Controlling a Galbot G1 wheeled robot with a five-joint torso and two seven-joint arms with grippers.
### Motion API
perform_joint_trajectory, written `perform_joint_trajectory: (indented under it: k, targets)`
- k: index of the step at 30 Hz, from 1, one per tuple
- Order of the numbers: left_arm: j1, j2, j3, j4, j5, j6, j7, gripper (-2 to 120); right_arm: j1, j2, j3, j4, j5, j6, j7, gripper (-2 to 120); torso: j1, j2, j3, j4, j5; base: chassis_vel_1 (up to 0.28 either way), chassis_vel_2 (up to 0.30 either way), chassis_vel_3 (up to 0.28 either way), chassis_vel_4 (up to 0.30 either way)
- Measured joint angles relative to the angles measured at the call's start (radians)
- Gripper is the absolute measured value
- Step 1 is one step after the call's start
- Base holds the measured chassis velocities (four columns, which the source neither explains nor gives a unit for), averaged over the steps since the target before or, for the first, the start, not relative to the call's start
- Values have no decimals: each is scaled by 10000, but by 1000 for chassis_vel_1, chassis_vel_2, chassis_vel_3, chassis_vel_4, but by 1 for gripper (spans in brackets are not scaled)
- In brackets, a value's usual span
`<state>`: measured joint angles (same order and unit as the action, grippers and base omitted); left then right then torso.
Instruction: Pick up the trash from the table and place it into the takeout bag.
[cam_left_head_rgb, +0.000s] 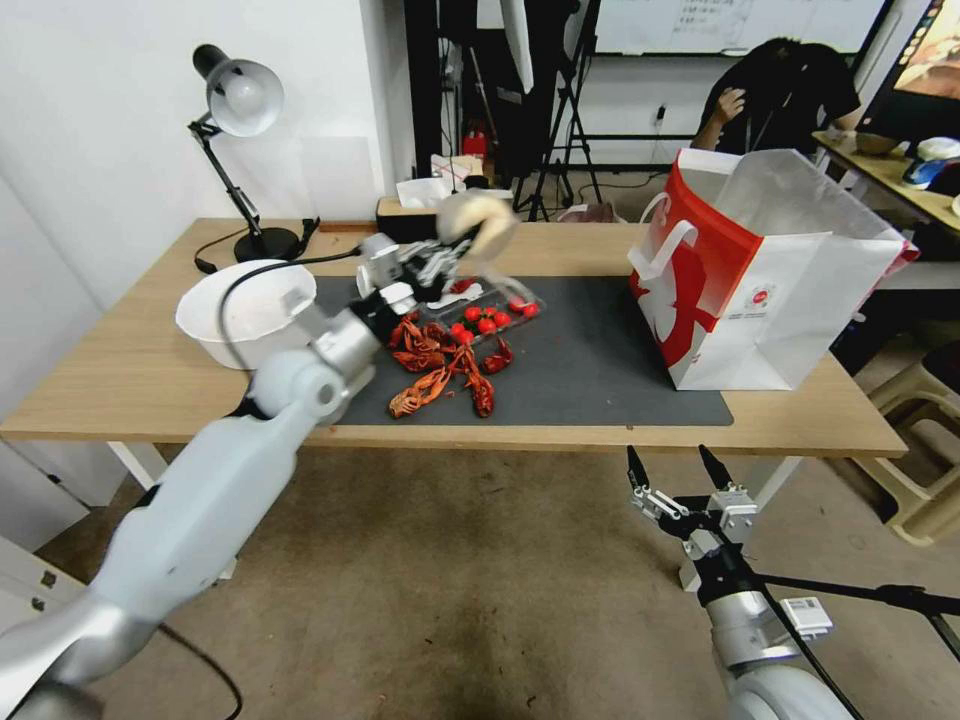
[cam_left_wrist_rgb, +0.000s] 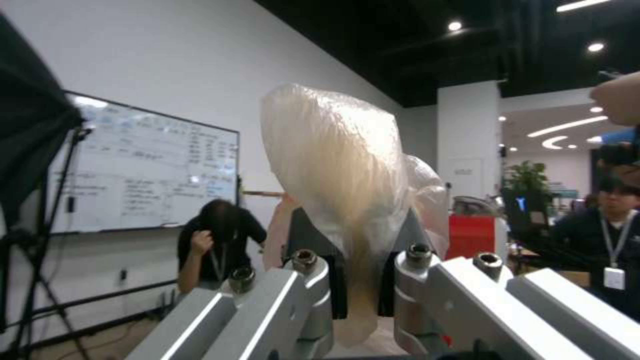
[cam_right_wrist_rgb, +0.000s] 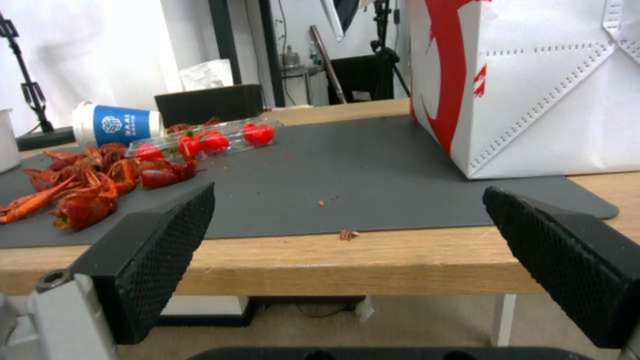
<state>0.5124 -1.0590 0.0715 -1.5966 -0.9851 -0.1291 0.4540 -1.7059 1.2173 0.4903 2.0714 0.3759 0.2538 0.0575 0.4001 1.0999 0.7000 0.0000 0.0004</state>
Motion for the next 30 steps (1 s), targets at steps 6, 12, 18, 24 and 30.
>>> perform_joint_trajectory:
  k: [6,12,18,24,30]
  targets:
    - [-1634,-782,1084,999,-63,-8,157,5,0,112,-25,18,-51,17,-19,100,0,0,0,0,-1,0,0,0,0]
    - [-3633,-1845,2424,2754,-100,-175,428,5,-5,193,-8,-24,-80,120,-66,100,0,0,0,-4,-1,0,0,0,0]
    - [-5022,-3132,3503,4565,-199,-349,711,5,-16,352,12,-146,-146,240,-135,100,0,0,0,1,-1,0,0,0,0]
    - [-5499,-4086,3719,5552,-105,-464,714,5,-87,378,74,-220,-142,332,-176,100,0,1,0,0,-1,0,0,0,0]
    - [-5972,-4870,3905,6501,108,-533,680,5,-108,357,168,-286,-62,400,-215,100,-1,1,-1,-5,0,0,0,0,0]
